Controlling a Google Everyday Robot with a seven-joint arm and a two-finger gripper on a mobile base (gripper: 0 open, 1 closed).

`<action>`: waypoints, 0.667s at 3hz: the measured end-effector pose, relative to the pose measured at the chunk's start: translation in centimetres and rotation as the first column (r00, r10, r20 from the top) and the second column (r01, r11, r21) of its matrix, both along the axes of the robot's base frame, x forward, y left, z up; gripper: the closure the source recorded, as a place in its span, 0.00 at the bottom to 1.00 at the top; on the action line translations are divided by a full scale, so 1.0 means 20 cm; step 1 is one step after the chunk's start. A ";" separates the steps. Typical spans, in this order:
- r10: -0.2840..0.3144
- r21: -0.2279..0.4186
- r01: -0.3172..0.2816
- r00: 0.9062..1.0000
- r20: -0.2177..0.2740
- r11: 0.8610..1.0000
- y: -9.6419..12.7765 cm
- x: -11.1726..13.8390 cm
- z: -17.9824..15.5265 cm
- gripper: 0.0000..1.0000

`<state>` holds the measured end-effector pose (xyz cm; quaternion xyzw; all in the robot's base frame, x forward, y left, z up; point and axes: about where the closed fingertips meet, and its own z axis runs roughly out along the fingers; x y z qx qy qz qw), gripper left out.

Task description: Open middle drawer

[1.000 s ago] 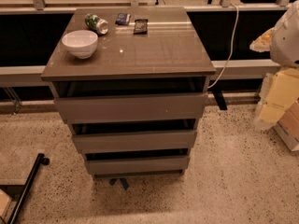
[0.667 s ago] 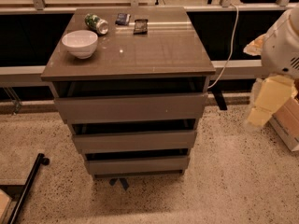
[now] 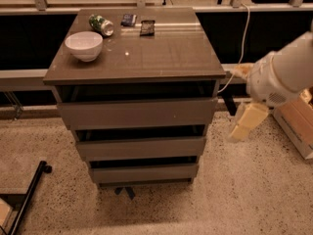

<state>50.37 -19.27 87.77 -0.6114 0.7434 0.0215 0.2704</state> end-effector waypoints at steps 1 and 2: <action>0.048 0.098 -0.048 0.999 0.007 0.994 0.05 0.12 -0.26 0.00; 0.054 0.099 -0.054 0.999 0.005 0.994 0.06 0.12 -0.28 0.00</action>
Offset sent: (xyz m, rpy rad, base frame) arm 0.0197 0.0091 -0.0455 0.0845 -0.0037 0.0415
